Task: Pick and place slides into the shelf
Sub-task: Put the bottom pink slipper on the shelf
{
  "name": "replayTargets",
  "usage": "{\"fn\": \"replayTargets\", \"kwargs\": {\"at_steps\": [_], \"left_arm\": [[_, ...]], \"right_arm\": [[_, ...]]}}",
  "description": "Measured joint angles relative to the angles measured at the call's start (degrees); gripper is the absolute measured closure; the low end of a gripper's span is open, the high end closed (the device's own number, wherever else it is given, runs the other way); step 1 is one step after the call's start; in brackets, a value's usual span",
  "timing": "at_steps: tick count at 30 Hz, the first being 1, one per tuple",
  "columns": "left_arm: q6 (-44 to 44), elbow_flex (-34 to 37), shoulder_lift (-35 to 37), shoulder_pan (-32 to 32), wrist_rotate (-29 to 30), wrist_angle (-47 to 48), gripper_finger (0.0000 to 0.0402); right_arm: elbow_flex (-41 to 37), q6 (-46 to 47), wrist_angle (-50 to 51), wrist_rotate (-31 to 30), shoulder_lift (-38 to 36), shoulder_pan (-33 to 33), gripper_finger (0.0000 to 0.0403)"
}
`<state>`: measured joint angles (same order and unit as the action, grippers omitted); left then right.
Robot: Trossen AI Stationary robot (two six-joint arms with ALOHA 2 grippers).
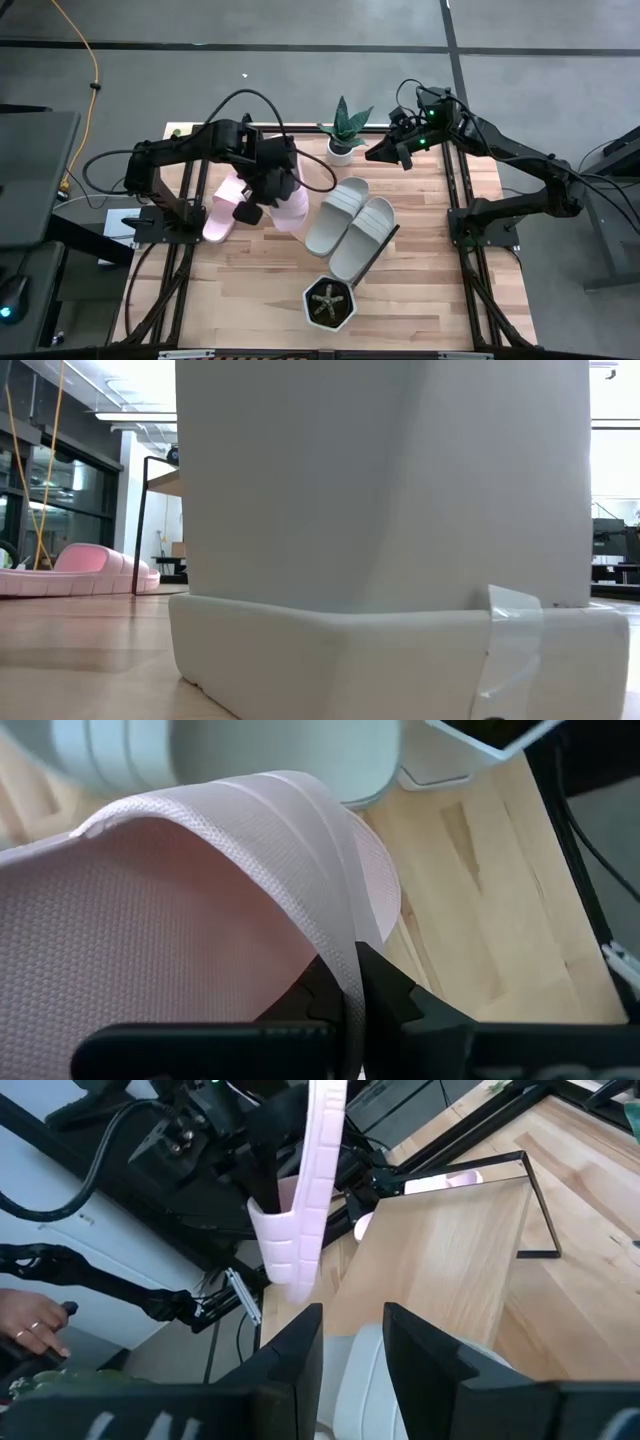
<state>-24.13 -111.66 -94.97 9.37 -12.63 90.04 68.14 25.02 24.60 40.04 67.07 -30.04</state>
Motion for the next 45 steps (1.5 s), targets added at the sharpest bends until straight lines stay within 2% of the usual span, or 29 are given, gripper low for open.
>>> {"fn": "replayTargets", "kwargs": {"at_steps": [22, 45], "left_arm": [[-14.0, 0.0, -6.3, 0.0, 0.1, 0.0, 0.0399], [-18.1, 0.0, -6.2, 0.0, 0.4, 0.0, 0.0399]], "right_arm": [[0.0, 0.0, 0.9, -2.4, 0.0, 0.1, 0.0304], [0.0, 0.0, 0.9, -4.8, 0.0, 0.0, 0.0304]]}}
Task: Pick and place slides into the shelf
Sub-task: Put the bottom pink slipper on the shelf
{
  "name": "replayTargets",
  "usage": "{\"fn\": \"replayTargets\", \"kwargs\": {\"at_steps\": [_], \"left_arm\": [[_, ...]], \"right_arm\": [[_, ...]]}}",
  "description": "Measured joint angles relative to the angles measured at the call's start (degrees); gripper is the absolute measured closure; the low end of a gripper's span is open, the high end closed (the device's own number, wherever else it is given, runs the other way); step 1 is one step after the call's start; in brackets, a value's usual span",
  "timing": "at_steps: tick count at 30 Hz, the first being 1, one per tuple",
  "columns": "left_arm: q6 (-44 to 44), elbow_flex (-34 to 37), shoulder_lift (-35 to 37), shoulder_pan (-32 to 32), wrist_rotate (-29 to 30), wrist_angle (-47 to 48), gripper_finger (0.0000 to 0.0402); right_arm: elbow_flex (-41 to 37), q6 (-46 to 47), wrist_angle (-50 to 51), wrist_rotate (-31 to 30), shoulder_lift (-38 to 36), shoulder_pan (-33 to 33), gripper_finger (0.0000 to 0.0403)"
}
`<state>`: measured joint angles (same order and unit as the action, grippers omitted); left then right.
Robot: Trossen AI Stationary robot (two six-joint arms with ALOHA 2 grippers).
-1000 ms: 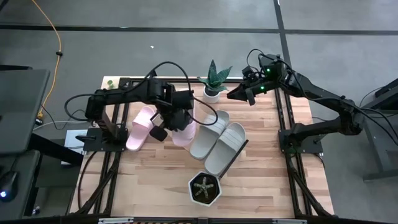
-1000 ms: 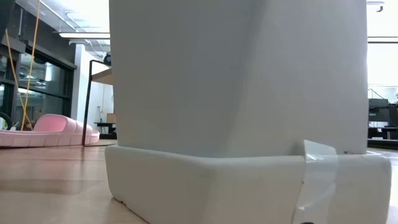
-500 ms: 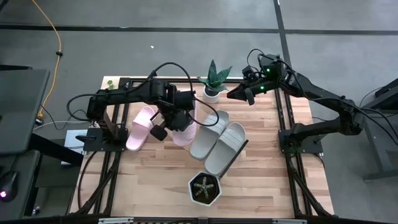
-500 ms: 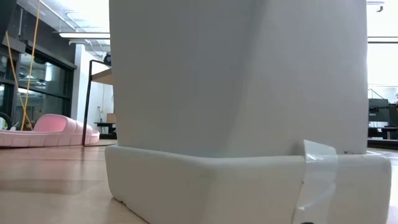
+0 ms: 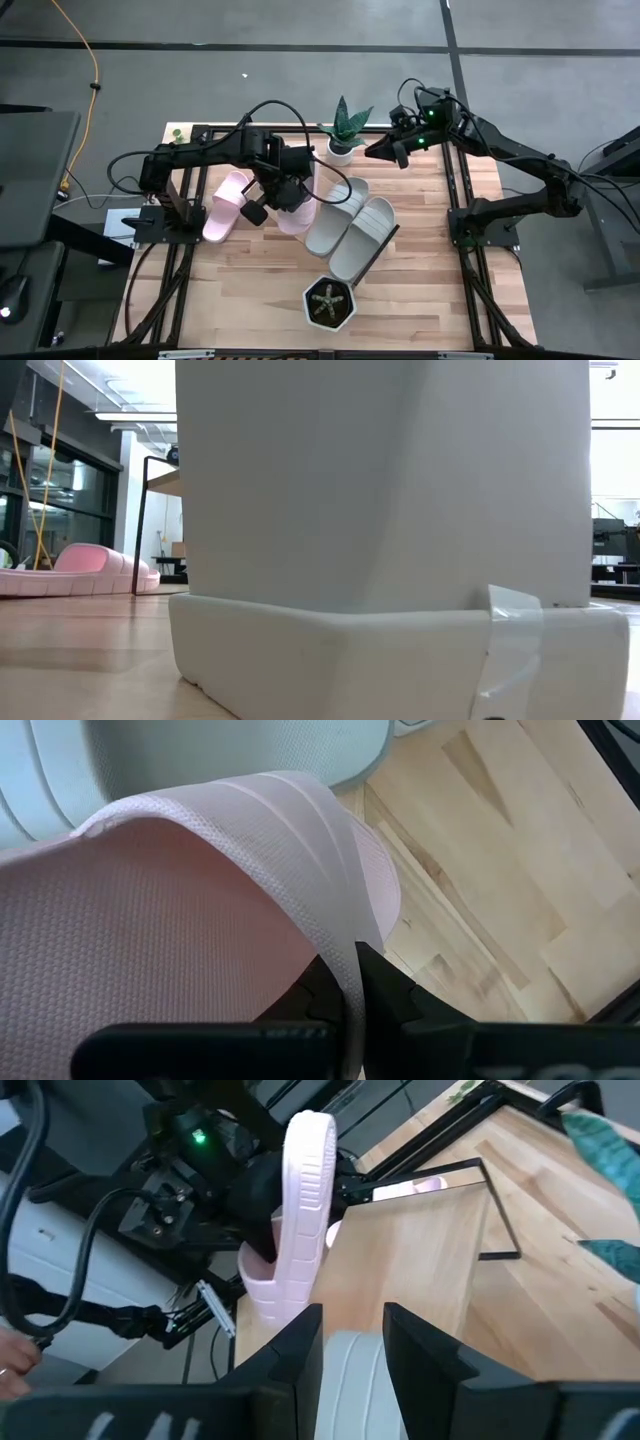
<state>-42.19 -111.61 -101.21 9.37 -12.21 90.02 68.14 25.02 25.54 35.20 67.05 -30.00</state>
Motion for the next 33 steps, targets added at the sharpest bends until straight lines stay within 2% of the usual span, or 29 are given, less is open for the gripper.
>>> {"fn": "replayTargets", "kwargs": {"at_steps": [5, 11, 33], "left_arm": [[0.0, 0.0, 0.0, 0.0, 0.3, 0.0, 0.0399], [-0.1, 0.0, 0.0, 0.0, 3.5, 0.0, 0.0399], [-0.7, 1.4, -0.6, 1.2, -6.5, 0.0, 0.0399]], "right_arm": [[0.0, 0.0, 0.0, -1.1, 0.0, 0.0, 0.0304], [0.0, 0.0, 0.0, -1.2, 0.0, 0.0, 0.0304], [0.0, 0.0, 0.0, -2.0, 0.0, 0.0, 0.0304]]}}
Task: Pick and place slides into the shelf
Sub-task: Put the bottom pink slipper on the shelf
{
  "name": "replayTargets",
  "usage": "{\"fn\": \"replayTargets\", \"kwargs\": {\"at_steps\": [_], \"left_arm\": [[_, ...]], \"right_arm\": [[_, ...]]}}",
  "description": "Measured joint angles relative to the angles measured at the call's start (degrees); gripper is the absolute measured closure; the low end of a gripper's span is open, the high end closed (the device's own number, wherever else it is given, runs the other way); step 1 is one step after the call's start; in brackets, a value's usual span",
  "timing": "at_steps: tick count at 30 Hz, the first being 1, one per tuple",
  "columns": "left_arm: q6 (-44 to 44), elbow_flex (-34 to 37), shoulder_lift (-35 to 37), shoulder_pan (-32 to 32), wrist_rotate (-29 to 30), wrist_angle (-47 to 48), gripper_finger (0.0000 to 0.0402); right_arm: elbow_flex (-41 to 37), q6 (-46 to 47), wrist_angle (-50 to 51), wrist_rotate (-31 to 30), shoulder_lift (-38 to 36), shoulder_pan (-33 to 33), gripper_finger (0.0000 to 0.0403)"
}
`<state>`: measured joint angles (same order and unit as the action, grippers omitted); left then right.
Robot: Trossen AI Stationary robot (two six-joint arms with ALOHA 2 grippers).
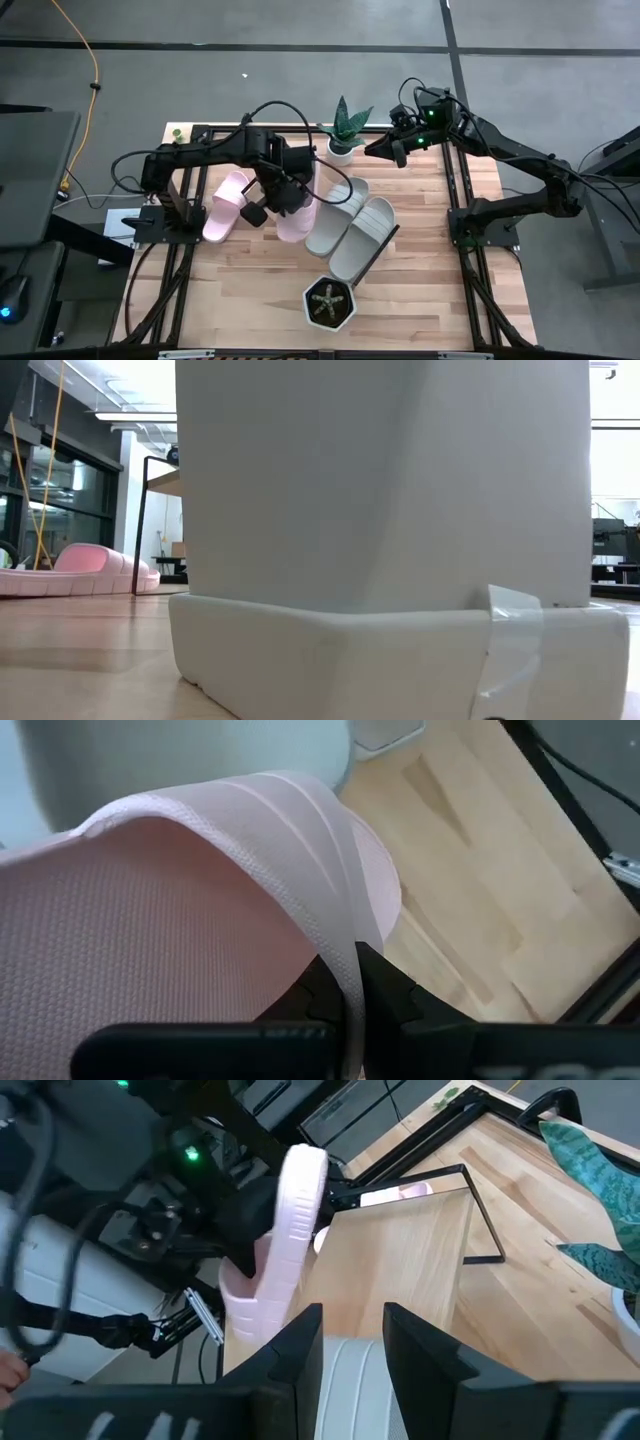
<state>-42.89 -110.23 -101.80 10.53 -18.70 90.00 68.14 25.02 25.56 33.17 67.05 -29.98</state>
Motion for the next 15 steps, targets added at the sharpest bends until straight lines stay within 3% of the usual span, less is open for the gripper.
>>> {"fn": "replayTargets", "kwargs": {"at_steps": [15], "left_arm": [[-0.3, 2.1, -0.1, 2.7, 0.1, 0.0, 0.0399]], "right_arm": [[0.0, 0.5, 0.1, -0.3, 0.0, 0.0, 0.0304]]}}
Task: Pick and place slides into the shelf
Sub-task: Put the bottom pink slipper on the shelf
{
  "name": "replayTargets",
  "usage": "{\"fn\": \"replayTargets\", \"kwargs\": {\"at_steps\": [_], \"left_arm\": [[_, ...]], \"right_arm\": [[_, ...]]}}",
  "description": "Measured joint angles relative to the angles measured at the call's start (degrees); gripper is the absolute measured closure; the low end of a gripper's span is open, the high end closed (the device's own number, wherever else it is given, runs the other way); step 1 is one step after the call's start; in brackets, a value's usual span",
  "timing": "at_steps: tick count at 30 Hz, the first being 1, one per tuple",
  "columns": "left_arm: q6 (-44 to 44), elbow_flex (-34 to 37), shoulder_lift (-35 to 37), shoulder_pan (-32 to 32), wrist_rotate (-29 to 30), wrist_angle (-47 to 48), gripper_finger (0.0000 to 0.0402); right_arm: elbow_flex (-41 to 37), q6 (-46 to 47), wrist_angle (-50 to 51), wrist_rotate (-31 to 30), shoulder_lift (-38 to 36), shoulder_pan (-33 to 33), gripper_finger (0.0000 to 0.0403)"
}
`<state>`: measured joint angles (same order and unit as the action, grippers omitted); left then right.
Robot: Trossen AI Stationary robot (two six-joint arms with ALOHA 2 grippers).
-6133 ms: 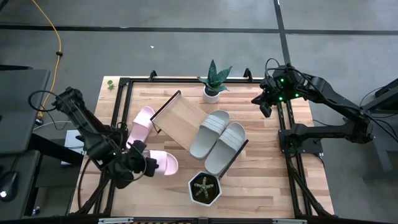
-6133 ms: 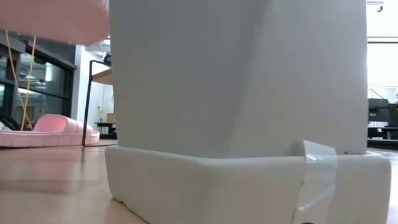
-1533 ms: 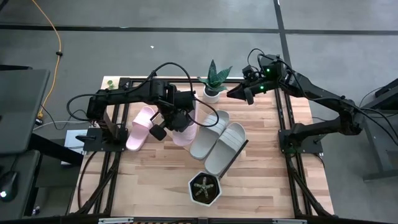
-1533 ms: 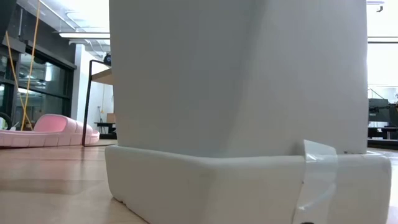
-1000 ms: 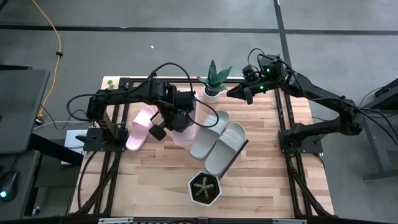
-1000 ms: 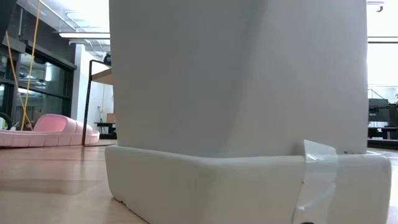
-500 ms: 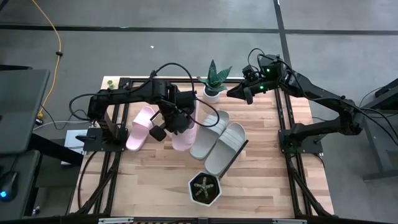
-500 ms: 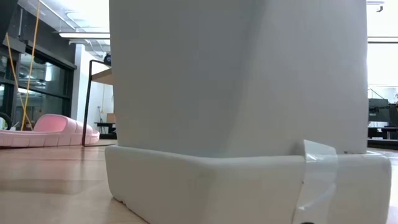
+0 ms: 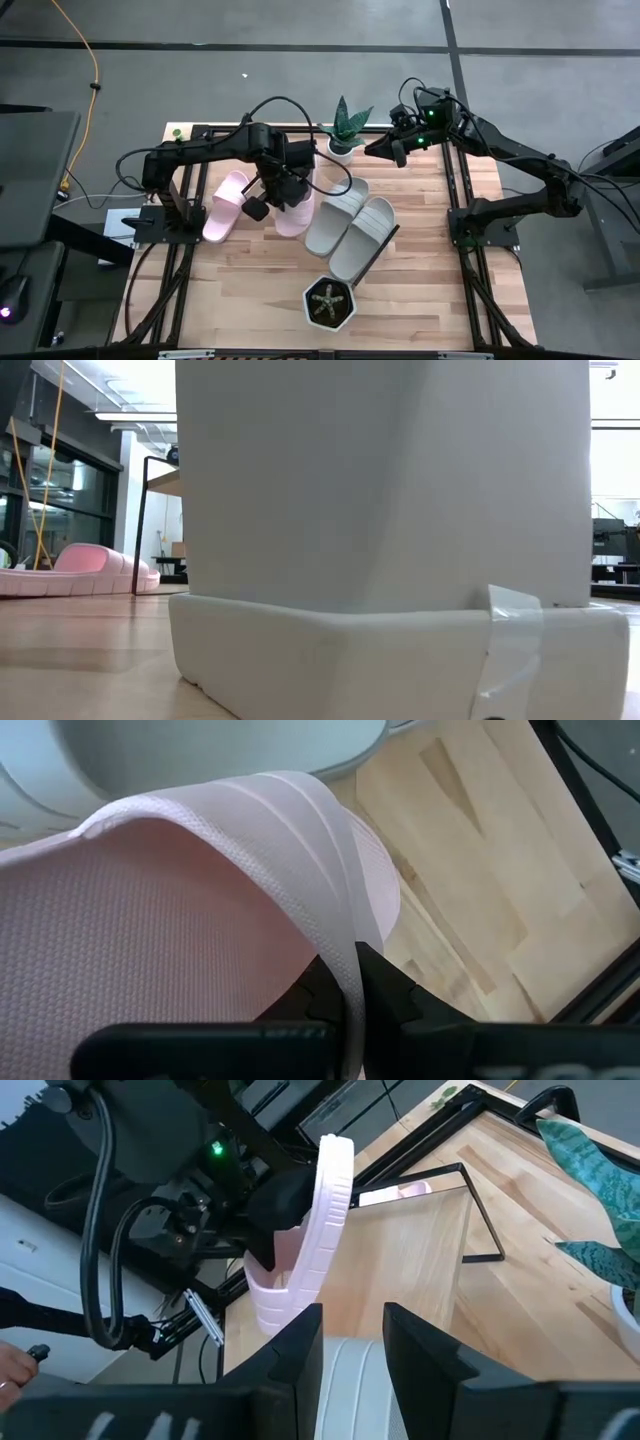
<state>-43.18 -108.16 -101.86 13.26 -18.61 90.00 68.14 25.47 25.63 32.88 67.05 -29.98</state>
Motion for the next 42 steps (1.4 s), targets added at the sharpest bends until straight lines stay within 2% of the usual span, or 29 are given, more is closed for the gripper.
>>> {"fn": "replayTargets", "kwargs": {"at_steps": [4, 8, 12, 22, 31, 42], "left_arm": [[0.0, 0.0, 0.0, -0.1, 0.4, 0.0, 0.0399], [0.0, 0.0, 0.0, -0.2, 4.0, 0.0, 0.0399], [0.1, 0.0, 0.0, -0.2, 5.0, 0.0, 0.0397], [0.6, 0.0, 0.0, -0.2, 6.6, -0.2, 0.0356], [1.2, 0.0, 0.0, -0.2, 7.5, -0.7, 0.0351], [-0.5, 0.0, 0.0, -4.3, 12.7, -2.4, 0.0335]], "right_arm": [[0.0, 0.0, 0.0, -0.4, 0.0, 0.0, 0.0304], [0.0, 0.0, 0.0, -0.7, 0.0, 0.0, 0.0304], [0.0, 0.0, 0.0, -1.1, 0.0, 0.0, 0.0304], [0.0, -0.1, 0.0, -1.2, 0.0, 0.0, 0.0304], [0.0, -0.5, 0.0, -1.3, 0.0, 0.0, 0.0304], [0.0, -1.5, 0.0, -2.5, 0.0, 0.0, 0.0304]]}}
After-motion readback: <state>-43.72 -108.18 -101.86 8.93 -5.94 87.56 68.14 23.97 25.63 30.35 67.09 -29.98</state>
